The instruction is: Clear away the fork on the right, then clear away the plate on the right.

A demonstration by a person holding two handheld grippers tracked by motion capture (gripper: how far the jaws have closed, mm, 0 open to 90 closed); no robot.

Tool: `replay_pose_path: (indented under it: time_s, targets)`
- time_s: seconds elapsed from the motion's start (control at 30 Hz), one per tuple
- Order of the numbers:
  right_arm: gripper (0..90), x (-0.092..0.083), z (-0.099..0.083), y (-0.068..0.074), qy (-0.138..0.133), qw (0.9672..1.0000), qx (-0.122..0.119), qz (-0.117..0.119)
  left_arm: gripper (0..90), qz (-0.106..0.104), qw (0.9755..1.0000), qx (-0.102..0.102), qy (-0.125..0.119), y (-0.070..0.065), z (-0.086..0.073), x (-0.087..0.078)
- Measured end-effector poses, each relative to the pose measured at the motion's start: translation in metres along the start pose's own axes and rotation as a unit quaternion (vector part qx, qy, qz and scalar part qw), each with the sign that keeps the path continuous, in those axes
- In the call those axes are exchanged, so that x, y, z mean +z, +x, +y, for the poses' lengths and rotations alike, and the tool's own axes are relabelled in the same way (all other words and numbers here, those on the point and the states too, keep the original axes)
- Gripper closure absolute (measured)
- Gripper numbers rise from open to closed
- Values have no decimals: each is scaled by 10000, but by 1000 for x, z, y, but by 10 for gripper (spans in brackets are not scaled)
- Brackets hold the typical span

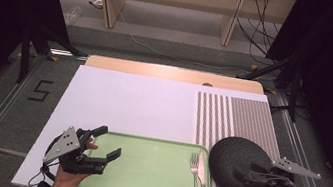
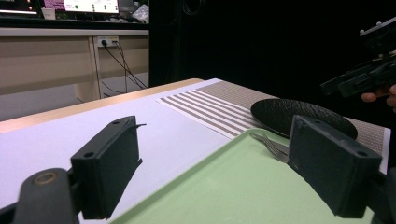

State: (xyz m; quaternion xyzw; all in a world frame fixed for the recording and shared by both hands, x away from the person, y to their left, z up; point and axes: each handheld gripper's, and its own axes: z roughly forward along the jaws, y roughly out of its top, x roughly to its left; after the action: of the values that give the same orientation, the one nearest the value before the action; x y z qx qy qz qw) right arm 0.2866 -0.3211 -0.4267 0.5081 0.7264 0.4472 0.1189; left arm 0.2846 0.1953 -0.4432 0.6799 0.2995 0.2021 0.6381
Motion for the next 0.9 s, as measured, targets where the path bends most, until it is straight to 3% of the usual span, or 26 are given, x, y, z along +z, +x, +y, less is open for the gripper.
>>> replay_pose_path:
  time_s: [0.33, 0.9]
  targets:
    - [201, -4, -6, -5, 115, 9998, 111, -78, 161, -7, 10000, -7, 15, 0, 0, 1]
    - [200, -15, -17, -21, 185, 9982, 523, -234, 161, -6, 10000, -4, 44, 0, 0, 2]
